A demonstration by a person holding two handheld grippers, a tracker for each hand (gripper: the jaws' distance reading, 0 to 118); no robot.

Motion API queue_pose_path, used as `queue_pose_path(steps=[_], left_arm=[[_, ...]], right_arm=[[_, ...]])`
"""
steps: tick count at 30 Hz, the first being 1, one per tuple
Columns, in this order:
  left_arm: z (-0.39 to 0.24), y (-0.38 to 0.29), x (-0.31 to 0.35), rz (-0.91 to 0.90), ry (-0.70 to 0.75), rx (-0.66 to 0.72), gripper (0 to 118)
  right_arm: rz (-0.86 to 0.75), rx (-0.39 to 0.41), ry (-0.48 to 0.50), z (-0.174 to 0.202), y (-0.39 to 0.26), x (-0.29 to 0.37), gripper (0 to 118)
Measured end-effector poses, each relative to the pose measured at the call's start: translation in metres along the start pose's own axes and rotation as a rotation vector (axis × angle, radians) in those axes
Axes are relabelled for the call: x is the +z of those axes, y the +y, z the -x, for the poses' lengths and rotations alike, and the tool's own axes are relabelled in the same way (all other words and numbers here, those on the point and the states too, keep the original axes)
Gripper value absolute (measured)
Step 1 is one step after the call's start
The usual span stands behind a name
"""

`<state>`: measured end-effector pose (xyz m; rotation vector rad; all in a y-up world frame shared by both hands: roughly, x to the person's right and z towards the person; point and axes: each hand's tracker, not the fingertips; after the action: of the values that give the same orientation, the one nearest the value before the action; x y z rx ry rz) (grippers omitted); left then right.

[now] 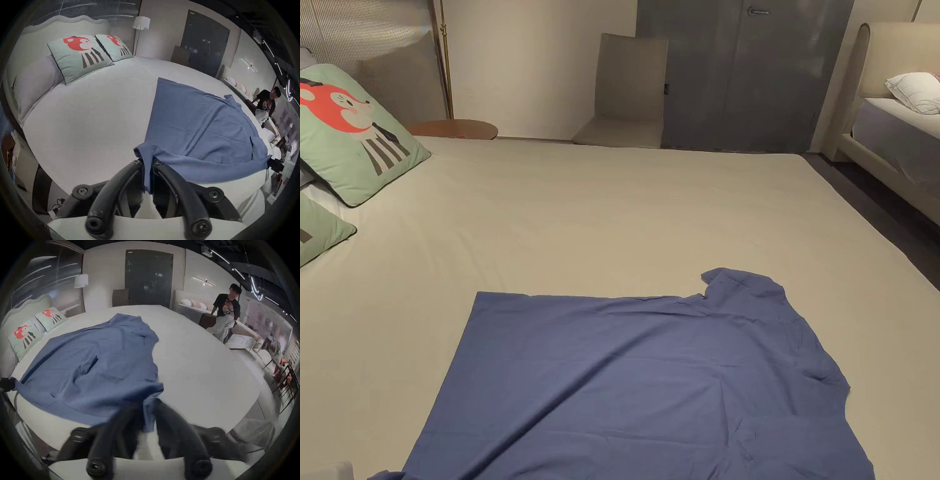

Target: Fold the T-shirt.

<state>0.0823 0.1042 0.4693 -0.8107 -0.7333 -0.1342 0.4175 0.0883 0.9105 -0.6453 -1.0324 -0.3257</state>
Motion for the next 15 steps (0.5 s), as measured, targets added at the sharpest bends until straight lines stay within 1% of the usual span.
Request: queue_pose_path(steps=[1, 2, 3, 4, 6, 7, 9, 10, 12, 15], left_arm=[[0.0, 0.001, 0.001, -0.006, -0.003, 0.002, 1], [-0.001, 0.004, 0.003, -0.011, -0.007, 0.008, 1], [-0.002, 0.006, 0.005, -0.019, -0.012, 0.009, 1], [-0.003, 0.009, 0.006, -0.024, -0.013, 0.01, 1], [-0.004, 0.017, 0.012, -0.044, -0.02, 0.016, 1], [-0.005, 0.022, 0.015, -0.061, -0.029, 0.024, 1], [-0.009, 0.037, 0.019, -0.093, -0.047, 0.041, 1], [-0.01, 0.046, 0.019, -0.105, -0.056, 0.046, 1], [-0.018, 0.068, 0.014, -0.135, -0.059, 0.038, 1], [-0.026, 0.099, -0.007, -0.158, -0.044, 0.029, 1]], right_arm=[[-0.012, 0.012, -0.005, 0.001, 0.002, 0.002, 5], [-0.02, 0.008, 0.022, 0.0, 0.005, 0.004, 4], [-0.026, -0.012, 0.07, -0.002, 0.009, 0.005, 3], [-0.045, -0.025, 0.074, -0.004, 0.012, 0.008, 3], [-0.09, -0.019, 0.057, -0.005, 0.021, 0.016, 3], [-0.117, -0.028, 0.063, -0.007, 0.027, 0.021, 3], [-0.161, -0.072, 0.089, -0.01, 0.044, 0.026, 3], [-0.183, -0.084, 0.083, -0.011, 0.053, 0.027, 3], [-0.205, -0.082, 0.07, -0.011, 0.074, 0.021, 3], [-0.218, -0.08, 0.045, -0.008, 0.103, -0.002, 3]])
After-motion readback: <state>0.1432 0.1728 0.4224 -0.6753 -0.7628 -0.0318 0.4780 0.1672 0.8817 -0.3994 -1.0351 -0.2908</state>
